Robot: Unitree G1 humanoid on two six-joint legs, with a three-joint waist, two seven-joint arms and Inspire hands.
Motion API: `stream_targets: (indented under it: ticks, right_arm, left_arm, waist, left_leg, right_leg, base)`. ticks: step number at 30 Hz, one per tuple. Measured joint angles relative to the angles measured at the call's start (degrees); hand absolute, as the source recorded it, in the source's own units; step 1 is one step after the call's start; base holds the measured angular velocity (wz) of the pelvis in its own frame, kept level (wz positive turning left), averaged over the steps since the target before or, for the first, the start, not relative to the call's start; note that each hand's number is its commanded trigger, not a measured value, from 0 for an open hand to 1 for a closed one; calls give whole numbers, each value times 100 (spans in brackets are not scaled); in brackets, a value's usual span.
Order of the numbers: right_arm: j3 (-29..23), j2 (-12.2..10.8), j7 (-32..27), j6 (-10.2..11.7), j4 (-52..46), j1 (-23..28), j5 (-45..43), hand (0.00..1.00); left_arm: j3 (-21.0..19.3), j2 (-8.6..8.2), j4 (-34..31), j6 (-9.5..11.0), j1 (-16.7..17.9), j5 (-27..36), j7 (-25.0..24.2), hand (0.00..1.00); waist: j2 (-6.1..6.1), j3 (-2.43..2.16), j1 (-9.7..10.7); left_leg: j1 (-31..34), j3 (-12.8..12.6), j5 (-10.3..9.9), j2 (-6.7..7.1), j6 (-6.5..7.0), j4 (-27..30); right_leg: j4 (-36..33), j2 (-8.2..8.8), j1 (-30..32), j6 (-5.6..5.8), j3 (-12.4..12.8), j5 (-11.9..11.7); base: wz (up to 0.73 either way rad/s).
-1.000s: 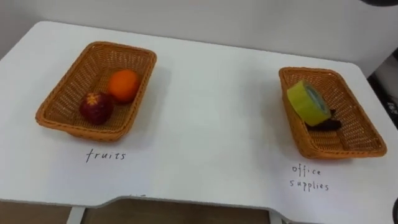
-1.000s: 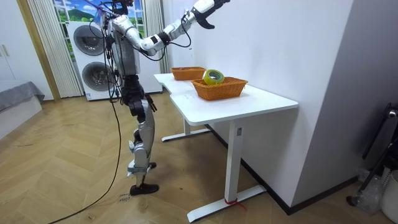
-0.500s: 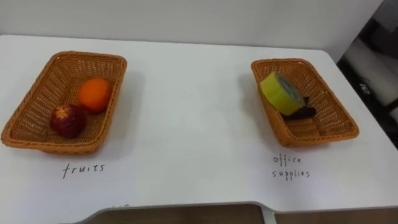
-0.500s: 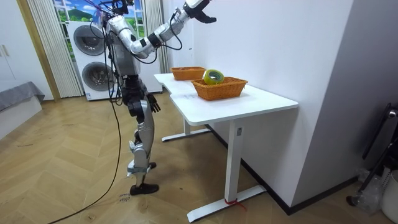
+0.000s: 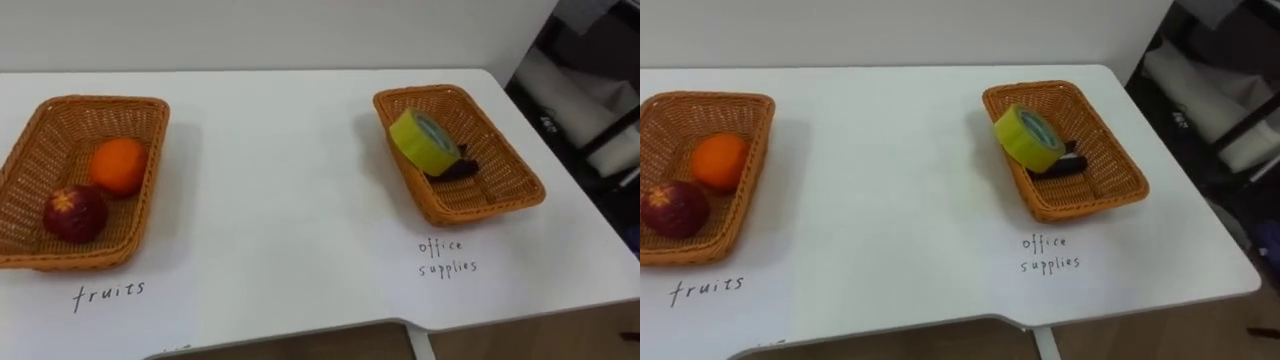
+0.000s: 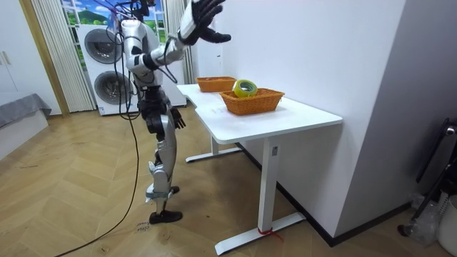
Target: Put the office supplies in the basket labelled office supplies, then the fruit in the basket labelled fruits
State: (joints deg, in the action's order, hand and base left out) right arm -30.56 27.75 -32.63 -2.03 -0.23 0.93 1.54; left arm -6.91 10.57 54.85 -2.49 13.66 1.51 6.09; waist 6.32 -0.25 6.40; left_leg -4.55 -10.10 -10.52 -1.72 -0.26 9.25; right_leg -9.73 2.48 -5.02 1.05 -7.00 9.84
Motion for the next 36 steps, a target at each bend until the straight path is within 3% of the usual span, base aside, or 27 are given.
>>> stream_targets:
  ticks: [4, 6, 9, 14, 16, 18, 27, 29, 32, 36]
  right_arm:
    - [2, -407, -318, 168, 353, 659, 338, 0]
    - [3, -618, -480, 200, 671, 734, 695, 0]
    - [0, -845, -755, 195, 1460, 817, 1221, 0]
    - [-20, -1096, -1147, 250, 2371, 934, 2276, 0]
    - [-18, -1215, -1245, 495, 3177, 927, 2392, 0]
    - [-13, -1315, -1242, 519, 3706, 958, 2528, 0]
    - [81, -1993, -644, 559, 5954, 1266, 3165, 0]
    - [336, -2006, -426, 539, 6236, 1272, 3162, 0]
    - [583, -2008, 80, 377, 6545, 1286, 3149, 0]
    - [1188, -2019, 803, 258, 6780, 1214, 3136, 0]
  left_arm:
    - [8, -50, 20, 3, -10, 69, 129, 0]
    - [37, -71, 20, 3, 32, 129, 194, 0]
    - [29, -105, 28, 12, 41, 175, 240, 0]
    - [-8, -104, 10, 19, 88, 255, 242, 0]
    - [-12, -112, -5, 50, 118, 260, 241, 0]
    - [-12, -134, -14, 68, 142, 256, 231, 0]
    - [-197, -321, 85, 78, 221, 225, 200, 0]
    - [-186, -326, 86, 77, 200, 222, 185, 0]
    - [-196, -323, 147, 54, 205, 201, 63, 0]
    - [-185, -366, 303, 42, 164, 229, -122, 0]
  waist:
    - [-140, 9, -11]
    - [-184, 16, 17]
    - [-260, -8, 53]
    - [-270, -2, 139]
    - [-262, -2, 140]
    - [-264, -2, 136]
    - [-402, -8, 129]
    - [-426, -16, 117]
    - [-484, 8, 98]
    - [-475, 11, 40]
  left_leg:
    - [10, -9, -11, -7, -8, -13]
    - [12, -10, -11, 2, -8, -36]
    - [-2, -9, -11, 20, -5, -60]
    - [6, 59, -11, 30, -5, -63]
    - [32, 97, -10, 34, -5, -50]
    - [31, 112, -11, 43, -5, -60]
    - [-10, 248, -12, 69, -7, -63]
    - [-16, 252, -16, 71, -7, -57]
    - [-20, 253, -17, 70, -7, -55]
    - [-52, 236, -19, 63, -11, -58]
  right_leg:
    - [18, -9, 10, 1, 19, 1]
    - [22, -4, 21, 6, 22, 6]
    - [12, 7, 38, 19, 39, 29]
    - [17, 14, 1, 21, -20, 56]
    - [26, 21, -2, 21, -55, 57]
    - [26, 30, -10, 26, -53, 76]
    - [96, 34, -123, 23, -112, 122]
    - [93, 40, -112, 25, -111, 127]
    - [86, 37, -105, 24, -103, 130]
    - [96, 31, -91, 20, -84, 135]
  base:
    - [-1]
    - [0]
    - [0]
    - [7]
    - [8]
    - [7]
    - [8]
    - [2]
    - [0]
    - [-4]
